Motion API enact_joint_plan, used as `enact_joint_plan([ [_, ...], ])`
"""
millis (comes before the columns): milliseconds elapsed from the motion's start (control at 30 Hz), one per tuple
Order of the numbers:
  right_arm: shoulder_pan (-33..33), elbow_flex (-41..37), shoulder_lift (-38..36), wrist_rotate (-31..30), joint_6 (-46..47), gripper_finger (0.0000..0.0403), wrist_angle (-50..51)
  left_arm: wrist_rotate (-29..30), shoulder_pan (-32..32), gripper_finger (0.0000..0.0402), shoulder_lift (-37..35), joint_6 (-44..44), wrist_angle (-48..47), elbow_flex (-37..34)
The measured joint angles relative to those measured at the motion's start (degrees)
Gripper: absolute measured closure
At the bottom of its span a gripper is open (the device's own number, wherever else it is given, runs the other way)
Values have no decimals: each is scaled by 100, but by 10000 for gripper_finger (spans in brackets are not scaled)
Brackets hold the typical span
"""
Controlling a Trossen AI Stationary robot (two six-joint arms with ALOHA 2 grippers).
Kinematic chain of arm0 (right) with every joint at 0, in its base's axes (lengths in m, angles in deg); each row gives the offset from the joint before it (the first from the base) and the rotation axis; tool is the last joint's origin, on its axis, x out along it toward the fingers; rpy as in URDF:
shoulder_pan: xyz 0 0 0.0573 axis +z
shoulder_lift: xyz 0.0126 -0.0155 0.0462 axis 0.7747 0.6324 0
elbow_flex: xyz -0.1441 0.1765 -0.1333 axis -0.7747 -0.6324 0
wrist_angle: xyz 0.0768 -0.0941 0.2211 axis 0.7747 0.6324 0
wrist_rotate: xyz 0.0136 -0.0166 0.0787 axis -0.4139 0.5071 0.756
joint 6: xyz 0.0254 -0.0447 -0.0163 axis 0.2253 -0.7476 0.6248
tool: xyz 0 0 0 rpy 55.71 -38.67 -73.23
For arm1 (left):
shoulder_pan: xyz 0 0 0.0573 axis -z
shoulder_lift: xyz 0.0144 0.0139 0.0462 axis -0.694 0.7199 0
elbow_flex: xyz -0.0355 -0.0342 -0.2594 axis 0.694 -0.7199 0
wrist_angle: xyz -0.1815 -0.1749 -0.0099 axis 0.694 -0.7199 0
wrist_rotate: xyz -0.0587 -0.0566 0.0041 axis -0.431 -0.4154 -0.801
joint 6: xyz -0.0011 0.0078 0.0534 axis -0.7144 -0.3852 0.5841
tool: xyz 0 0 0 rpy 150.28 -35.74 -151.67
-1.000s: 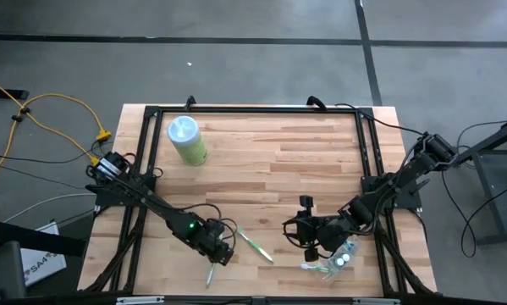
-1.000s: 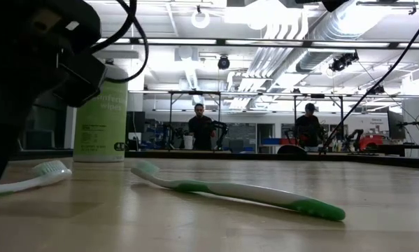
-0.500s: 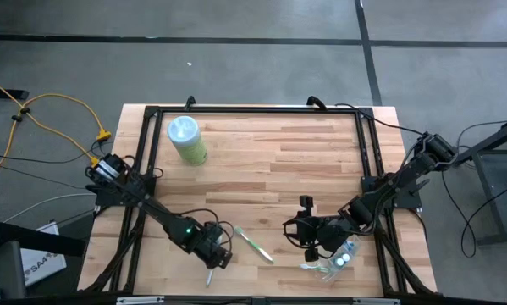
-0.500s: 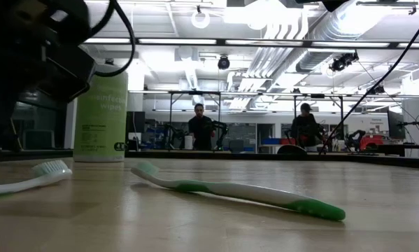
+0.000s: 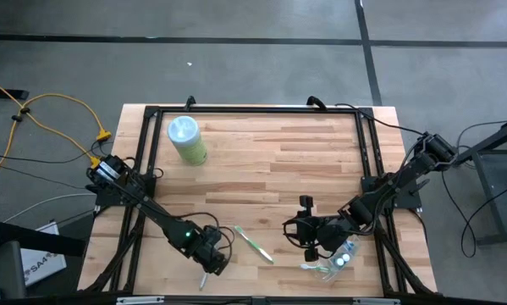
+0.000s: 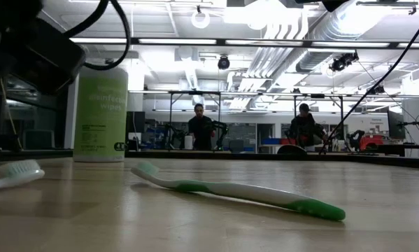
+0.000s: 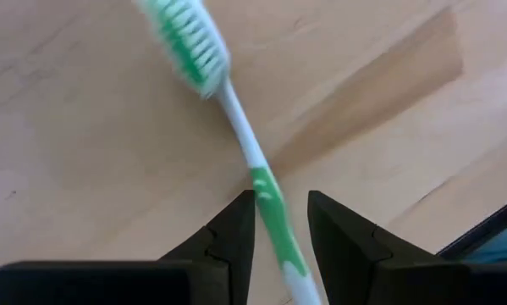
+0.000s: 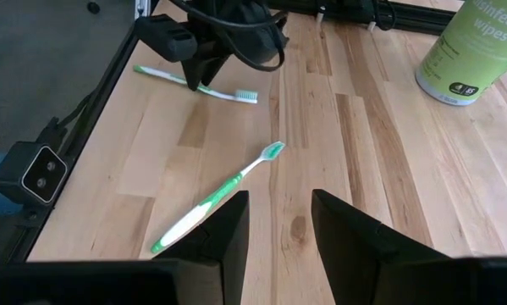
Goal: Pick & Place toothbrushing station
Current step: Put the left green toothbrush into the left section of the transparent organizer
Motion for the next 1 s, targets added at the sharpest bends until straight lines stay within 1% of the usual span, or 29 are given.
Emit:
enact_joint_plan([
  [167, 0, 0, 0, 0, 0, 282, -1, 34, 0, 295, 119, -6, 27, 7],
  [367, 0, 0, 0, 0, 8, 282, 0, -103, -6, 296, 328, -166, 43, 22],
  [767, 0, 0, 0, 0, 17, 282, 0, -46, 119, 297, 465, -902, -170, 20],
  [1000, 0, 0, 0, 2, 17, 282, -4, -436, 118, 321, 668, -880, -182, 20],
])
